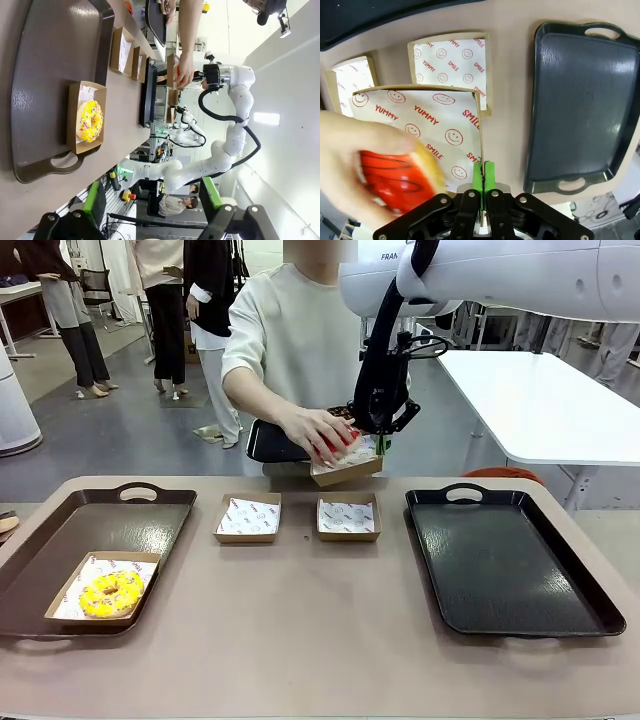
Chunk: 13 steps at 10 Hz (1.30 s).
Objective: Individually package the donuts and arrange them on the tray.
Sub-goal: Place the picked Paper togo box on the Handle tray while simultaneously picking up another Paper togo box from the table with the other hand.
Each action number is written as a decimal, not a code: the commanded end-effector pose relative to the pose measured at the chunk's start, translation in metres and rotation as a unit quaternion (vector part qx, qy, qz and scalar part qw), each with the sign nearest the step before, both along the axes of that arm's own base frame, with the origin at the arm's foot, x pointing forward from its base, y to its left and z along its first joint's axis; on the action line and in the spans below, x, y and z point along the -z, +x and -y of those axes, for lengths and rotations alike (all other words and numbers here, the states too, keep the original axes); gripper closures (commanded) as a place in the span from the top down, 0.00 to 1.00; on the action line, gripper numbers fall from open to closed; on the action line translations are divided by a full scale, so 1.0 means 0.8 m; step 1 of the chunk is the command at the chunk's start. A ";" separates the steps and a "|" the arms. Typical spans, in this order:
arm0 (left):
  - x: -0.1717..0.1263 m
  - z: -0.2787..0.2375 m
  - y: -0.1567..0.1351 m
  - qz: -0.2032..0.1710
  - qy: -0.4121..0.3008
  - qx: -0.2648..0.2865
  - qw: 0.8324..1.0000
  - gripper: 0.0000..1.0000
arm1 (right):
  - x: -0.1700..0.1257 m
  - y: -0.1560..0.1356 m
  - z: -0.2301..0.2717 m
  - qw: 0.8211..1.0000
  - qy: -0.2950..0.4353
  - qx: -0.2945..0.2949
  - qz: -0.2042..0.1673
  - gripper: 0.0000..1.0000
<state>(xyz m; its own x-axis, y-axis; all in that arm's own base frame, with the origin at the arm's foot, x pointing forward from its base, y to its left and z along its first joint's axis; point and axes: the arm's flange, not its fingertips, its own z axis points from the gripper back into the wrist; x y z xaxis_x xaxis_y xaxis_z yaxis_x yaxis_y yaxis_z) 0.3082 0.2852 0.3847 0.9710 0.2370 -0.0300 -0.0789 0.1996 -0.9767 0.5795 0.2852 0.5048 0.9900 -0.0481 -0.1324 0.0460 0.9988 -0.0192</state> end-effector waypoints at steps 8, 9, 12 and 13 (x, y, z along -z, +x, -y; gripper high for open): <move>-0.001 -0.002 -0.003 0.000 -0.005 0.000 1.000 0.98 | -0.001 -0.002 0.002 1.000 0.001 0.001 -0.001 0.00; -0.001 -0.002 -0.003 0.000 -0.005 0.000 1.000 0.98 | -0.001 -0.002 0.002 1.000 0.001 0.001 -0.001 0.00; -0.001 -0.002 -0.003 0.000 -0.005 0.000 1.000 0.98 | -0.001 -0.002 0.002 1.000 0.001 0.001 -0.001 0.00; -0.001 -0.002 -0.003 0.000 -0.005 0.000 1.000 0.98 | -0.001 -0.002 0.002 1.000 0.001 0.001 -0.001 0.00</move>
<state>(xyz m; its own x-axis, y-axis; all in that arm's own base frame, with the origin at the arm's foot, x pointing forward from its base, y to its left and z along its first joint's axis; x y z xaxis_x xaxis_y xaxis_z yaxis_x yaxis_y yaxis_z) 0.3081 0.2852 0.3847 0.9710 0.2373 -0.0301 -0.0790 0.1996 -0.9767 0.5795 0.2852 0.5048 0.9900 -0.0481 -0.1324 0.0460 0.9988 -0.0193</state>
